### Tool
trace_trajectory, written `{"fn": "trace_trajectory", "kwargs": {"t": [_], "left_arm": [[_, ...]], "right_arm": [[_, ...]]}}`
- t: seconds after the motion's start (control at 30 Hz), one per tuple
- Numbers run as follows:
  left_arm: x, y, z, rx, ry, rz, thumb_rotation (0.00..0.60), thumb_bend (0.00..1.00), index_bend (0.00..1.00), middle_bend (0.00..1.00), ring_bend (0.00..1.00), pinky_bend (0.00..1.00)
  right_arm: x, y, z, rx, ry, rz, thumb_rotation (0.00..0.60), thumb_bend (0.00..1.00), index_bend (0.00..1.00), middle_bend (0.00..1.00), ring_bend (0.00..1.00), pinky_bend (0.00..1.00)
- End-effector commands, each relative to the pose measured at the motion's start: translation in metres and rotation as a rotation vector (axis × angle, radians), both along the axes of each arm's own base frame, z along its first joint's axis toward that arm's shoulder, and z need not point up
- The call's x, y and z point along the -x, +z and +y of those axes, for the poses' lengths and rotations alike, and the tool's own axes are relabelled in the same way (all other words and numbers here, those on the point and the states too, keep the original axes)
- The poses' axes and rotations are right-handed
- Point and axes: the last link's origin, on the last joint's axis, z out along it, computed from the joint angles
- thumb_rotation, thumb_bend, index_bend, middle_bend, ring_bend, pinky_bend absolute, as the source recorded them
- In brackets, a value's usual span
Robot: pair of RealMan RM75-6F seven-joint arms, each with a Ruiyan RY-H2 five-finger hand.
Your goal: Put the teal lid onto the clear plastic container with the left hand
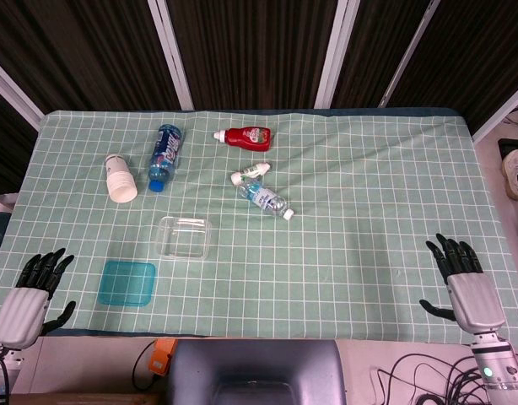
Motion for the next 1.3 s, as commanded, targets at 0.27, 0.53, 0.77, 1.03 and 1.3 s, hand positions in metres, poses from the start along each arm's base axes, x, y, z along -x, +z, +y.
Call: {"fn": "trace_trajectory", "kwargs": {"t": [0.27,0.53,0.77,1.03,1.3], "left_arm": [[-0.005,-0.025,0.044,0.282,-0.123,-0.128,0.6,0.31,0.0,0.0,0.0,0.0],[0.009,-0.052,0.078,0.523,-0.059,-0.135,0.6,0.24,0.0,0.0,0.0,0.0],[0.018,-0.061,0.086,0.57,-0.062,-0.147,0.6,0.24,0.0,0.0,0.0,0.0],[0.021,-0.07,0.097,0.605,-0.031,-0.186,0.6,0.23,0.0,0.0,0.0,0.0],[0.024,-0.079,0.107,0.588,-0.022,-0.148,0.6,0.22,0.0,0.0,0.0,0.0]], "right_arm": [[0.004,0.005,0.003,0.006,-0.014,-0.01,0.6,0.19,0.0,0.0,0.0,0.01],[0.003,0.003,0.001,0.007,-0.02,-0.014,0.6,0.19,0.0,0.0,0.0,0.01],[0.005,-0.003,-0.003,-0.014,-0.036,-0.001,0.6,0.19,0.0,0.0,0.0,0.01],[0.002,-0.006,-0.005,-0.022,-0.036,0.001,0.6,0.19,0.0,0.0,0.0,0.01],[0.0,-0.009,-0.006,-0.043,-0.027,0.001,0.6,0.19,0.0,0.0,0.0,0.01]]}}
